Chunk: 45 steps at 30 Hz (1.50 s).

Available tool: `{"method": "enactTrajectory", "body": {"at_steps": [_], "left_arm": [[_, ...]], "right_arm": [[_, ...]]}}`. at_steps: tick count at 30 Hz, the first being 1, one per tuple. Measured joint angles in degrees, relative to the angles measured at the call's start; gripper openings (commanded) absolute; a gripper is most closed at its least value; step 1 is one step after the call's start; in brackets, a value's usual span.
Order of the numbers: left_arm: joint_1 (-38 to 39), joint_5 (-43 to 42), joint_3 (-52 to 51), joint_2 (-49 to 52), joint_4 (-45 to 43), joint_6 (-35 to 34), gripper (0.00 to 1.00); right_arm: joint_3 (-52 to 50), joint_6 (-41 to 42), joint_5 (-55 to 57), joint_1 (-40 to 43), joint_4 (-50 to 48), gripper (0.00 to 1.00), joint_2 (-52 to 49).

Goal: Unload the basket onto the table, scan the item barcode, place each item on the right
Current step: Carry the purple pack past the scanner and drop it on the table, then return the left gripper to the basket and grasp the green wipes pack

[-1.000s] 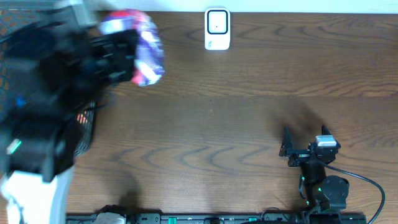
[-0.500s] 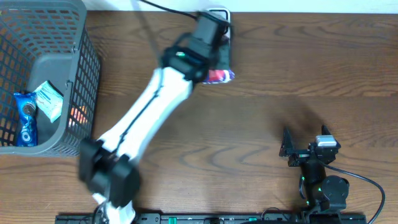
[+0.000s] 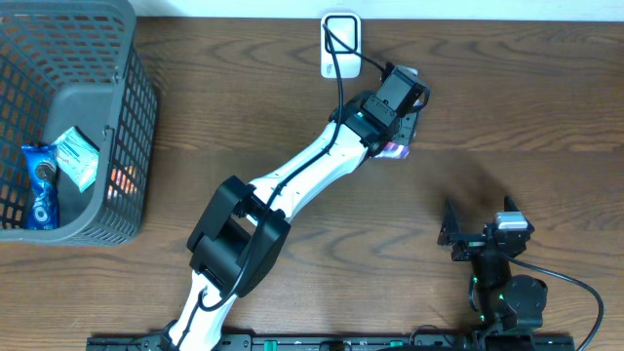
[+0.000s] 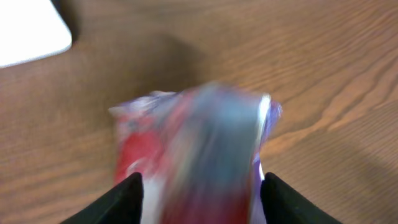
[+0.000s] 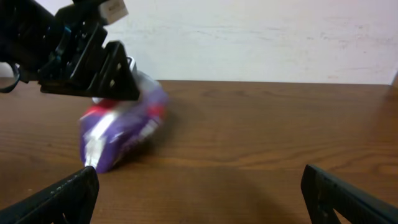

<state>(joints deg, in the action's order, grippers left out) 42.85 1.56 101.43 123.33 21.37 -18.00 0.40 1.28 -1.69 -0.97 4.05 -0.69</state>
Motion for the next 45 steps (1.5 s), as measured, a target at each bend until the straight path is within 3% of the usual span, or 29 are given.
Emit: {"method": "enactTrajectory", "body": {"at_steps": [10,16,20,23,29,34,38,39,41,45], "left_arm": [[-1.2,0.1,-0.2,-2.8,-0.2,0.0,0.72],[-6.4,0.1,-0.3,-15.1,4.4,1.3,0.72],[-15.5,1.1,-0.3,-24.5,10.4,4.1,0.73],[-24.9,3.8,-0.3,-28.7,14.6,5.0,0.79],[-42.6,6.0,-0.3,-31.3,18.4,5.8,0.83],[-57.8,7.2,-0.3,-32.9,22.5,1.9,0.83],[-65.4,7.4,-0.3,-32.7,28.0,-2.8,0.83],[-66.4,7.5,-0.3,-32.5,28.6,-3.5,0.81],[-68.8,7.6,-0.3,-31.2,29.7,-4.9,0.66],[-71.0,7.6,-0.2,-25.8,32.8,-6.5,0.64]], "right_arm": [[0.0,0.0,0.0,0.0,0.0,0.99,0.0],[0.0,0.0,0.0,0.0,0.0,0.99,0.0],[0.0,0.0,0.0,0.0,0.0,0.99,0.0],[0.0,0.0,0.0,0.0,0.0,0.99,0.0],[0.0,0.0,0.0,0.0,0.0,0.99,0.0],[0.0,0.0,0.0,0.0,0.0,0.99,0.0],[0.0,0.0,0.0,0.0,0.0,0.99,0.0],[0.0,0.0,0.0,0.0,0.0,0.99,0.0],[0.0,0.0,0.0,0.0,0.0,0.99,0.0],[0.0,0.0,0.0,0.0,0.0,0.99,0.0]]}}
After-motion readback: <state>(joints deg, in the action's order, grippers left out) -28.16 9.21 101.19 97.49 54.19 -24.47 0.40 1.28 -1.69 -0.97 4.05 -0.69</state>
